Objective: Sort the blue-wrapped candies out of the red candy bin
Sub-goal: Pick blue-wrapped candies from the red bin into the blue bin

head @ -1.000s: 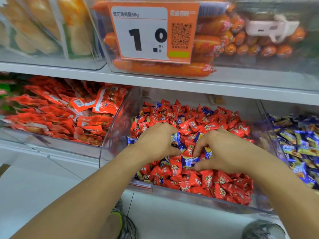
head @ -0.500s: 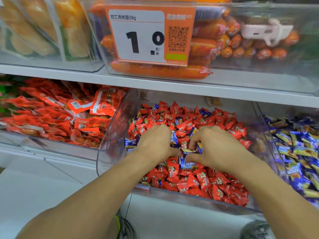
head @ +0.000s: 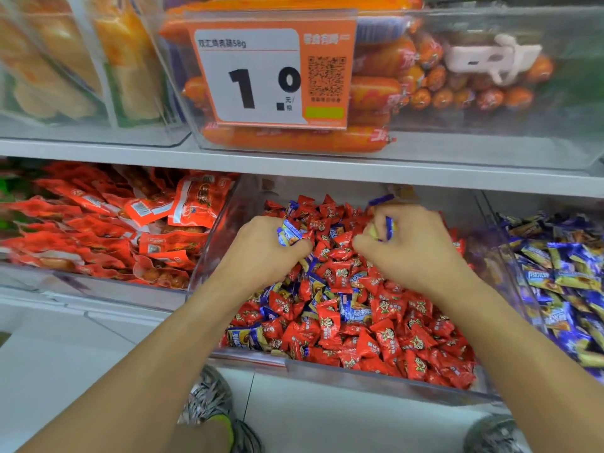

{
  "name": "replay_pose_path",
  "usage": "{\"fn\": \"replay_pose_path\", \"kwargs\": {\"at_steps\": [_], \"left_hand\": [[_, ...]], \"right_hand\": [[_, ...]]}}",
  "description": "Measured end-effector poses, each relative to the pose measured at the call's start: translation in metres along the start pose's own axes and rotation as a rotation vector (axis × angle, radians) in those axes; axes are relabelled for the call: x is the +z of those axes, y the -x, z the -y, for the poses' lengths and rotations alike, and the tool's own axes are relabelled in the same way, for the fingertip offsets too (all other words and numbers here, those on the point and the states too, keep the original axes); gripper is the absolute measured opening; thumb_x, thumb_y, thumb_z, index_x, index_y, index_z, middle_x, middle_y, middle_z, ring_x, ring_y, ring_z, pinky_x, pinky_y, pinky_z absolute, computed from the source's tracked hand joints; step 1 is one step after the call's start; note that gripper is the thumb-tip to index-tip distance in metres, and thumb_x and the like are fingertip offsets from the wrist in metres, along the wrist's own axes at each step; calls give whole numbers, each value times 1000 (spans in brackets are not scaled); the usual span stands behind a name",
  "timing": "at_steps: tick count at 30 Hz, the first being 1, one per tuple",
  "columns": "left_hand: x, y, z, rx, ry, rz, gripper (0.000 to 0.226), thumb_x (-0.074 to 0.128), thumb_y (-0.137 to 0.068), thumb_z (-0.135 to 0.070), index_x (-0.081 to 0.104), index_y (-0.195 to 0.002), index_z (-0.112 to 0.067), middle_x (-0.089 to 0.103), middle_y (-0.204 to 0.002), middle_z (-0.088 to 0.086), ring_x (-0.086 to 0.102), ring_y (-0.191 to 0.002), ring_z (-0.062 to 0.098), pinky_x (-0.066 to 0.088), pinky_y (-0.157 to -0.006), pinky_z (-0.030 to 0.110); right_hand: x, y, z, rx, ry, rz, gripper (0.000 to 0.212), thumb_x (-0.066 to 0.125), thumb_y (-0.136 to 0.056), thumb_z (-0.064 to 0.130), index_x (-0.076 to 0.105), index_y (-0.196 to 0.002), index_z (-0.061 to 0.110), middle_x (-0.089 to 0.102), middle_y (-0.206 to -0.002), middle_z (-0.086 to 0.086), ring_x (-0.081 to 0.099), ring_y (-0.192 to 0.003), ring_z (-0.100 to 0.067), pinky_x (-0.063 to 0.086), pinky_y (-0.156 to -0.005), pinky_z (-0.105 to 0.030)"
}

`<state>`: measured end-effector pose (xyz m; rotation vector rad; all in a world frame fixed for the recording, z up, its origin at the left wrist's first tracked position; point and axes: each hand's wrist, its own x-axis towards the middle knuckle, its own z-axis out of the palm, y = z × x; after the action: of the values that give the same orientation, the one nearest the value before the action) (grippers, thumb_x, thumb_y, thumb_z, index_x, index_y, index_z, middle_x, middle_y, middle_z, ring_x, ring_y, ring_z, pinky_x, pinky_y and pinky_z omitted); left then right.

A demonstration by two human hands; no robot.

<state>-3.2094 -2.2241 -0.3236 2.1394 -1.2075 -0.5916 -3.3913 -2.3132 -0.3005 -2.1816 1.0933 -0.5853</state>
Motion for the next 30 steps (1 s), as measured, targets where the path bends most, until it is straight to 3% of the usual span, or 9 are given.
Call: {"fn": "replay_pose_path", "kwargs": {"at_steps": [4, 6, 9, 12, 14, 18, 22, 24, 30], "left_hand": [[0, 6, 0, 3, 11, 171, 21, 59, -95, -28, 56, -90, -8, 70, -60, 5, 59, -46, 14, 46, -50, 31], [3, 7, -1, 53, 44, 214, 15, 57, -96, -23, 50, -90, -11, 71, -61, 4, 56, -47, 16, 40, -48, 30], [8, 3, -2, 130, 42, 202, 14, 58, -94, -19, 47, -103, -16, 69, -65, 8, 53, -45, 13, 42, -46, 30], [14, 6, 1, 211, -85, 326, 14, 56, -92, -16, 53, -101, -27, 61, -70, 4, 45, -45, 9, 40, -46, 27], [18, 9, 2, 248, -263, 368, 7, 57, -94, -21, 60, -99, -24, 57, -71, -4, 43, -47, 5, 36, -48, 24], [19, 9, 2, 277, -436, 397, 19, 66, -90, -43, 64, -102, -30, 46, -69, -15, 40, -57, 2, 35, -60, 27], [19, 8, 3, 322, -533, 376, 20, 73, -84, -40, 65, -99, -29, 56, -70, -8, 51, -65, 10, 33, -55, 27], [22, 8, 3, 342, -604, 346, 21, 75, -81, -39, 65, -94, -26, 62, -74, -4, 58, -75, 19, 37, -58, 29], [22, 6, 5, 350, -706, 333, 30, 76, -81, -38, 68, -106, -26, 68, -91, -2, 64, -92, 23, 51, -75, 32]], "right_hand": [[-4, -2, -6, 48, -175, 230, 24, 62, -80, 12, 44, -66, 21, 71, -67, -10, 62, -47, -26, 50, -54, -45], [-3, -1, -11, 18, -110, 380, 21, 58, -85, 12, 50, -76, 30, 66, -74, -20, 47, -49, -27, 43, -50, -42], [1, 2, -16, 3, 43, 504, 20, 54, -92, 12, 55, -91, 31, 55, -68, -1, 41, -46, -8, 37, -47, -30], [4, 5, -19, -108, 226, 496, 5, 61, -91, 33, 62, -86, 32, 64, -77, 7, 56, -67, -2, 49, -66, -30], [3, 7, -19, -146, 375, 511, 15, 69, -84, 46, 67, -84, 32, 64, -83, 12, 52, -85, -6, 43, -76, -29], [3, 10, -18, -166, 519, 568, 28, 77, -79, 46, 72, -103, 32, 39, -79, 23, 39, -90, -6, 35, -75, -25], [9, 10, -19, -191, 469, 527, 10, 78, -81, 35, 77, -87, 27, 55, -79, 15, 51, -79, -4, 35, -58, -15], [8, 10, -22, -188, 429, 508, 8, 73, -86, 33, 72, -86, 25, 54, -80, 15, 47, -78, 1, 30, -61, -9], [-8, 12, -26, -122, 229, 430, 15, 54, -97, 41, 51, -88, 31, 58, -86, 2, 44, -86, 4, 31, -67, -14]]}}
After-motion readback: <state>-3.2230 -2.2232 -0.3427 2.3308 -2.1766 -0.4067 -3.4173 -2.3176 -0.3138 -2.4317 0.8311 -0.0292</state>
